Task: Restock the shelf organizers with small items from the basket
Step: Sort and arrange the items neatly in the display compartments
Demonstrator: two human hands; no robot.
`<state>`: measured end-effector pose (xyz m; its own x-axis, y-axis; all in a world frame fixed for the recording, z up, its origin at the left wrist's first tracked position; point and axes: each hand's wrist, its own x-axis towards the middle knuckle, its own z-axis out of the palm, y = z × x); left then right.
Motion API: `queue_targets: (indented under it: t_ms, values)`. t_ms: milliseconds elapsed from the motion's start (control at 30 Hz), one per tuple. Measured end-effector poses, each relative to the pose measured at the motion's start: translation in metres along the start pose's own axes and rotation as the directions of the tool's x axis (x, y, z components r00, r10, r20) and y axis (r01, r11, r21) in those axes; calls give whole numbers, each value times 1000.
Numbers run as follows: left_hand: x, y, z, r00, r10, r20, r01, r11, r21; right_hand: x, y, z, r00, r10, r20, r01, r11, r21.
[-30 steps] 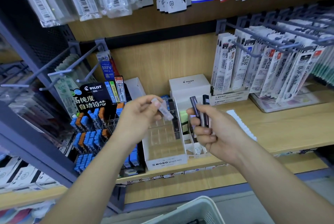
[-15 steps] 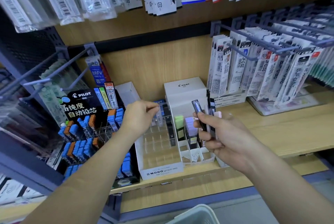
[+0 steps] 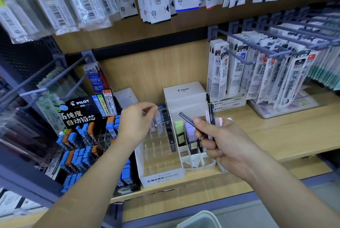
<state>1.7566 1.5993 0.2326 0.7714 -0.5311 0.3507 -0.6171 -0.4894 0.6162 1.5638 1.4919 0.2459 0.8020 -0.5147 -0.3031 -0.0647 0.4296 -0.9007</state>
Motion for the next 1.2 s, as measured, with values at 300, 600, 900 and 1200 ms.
queue_targets:
  t_ms: [300,600,900,1200]
  values:
    - [-38,68,-27,868,-53,493,375,720,-584,2,2,8,997,-78,19,78,997,-16]
    - [-44,58,-26,785,63,616,378,740,-557,0,-1,11,998,47,-37,-40,984,173]
    - [-30,42,-39,943,-149,298,321,653,-686,-1,-15,-10,994,63,-87,-61,998,30]
    - [-23,14,-33,970,-192,146,241,783,-574,-6,-21,-25,999,29,-36,-31,999,-37]
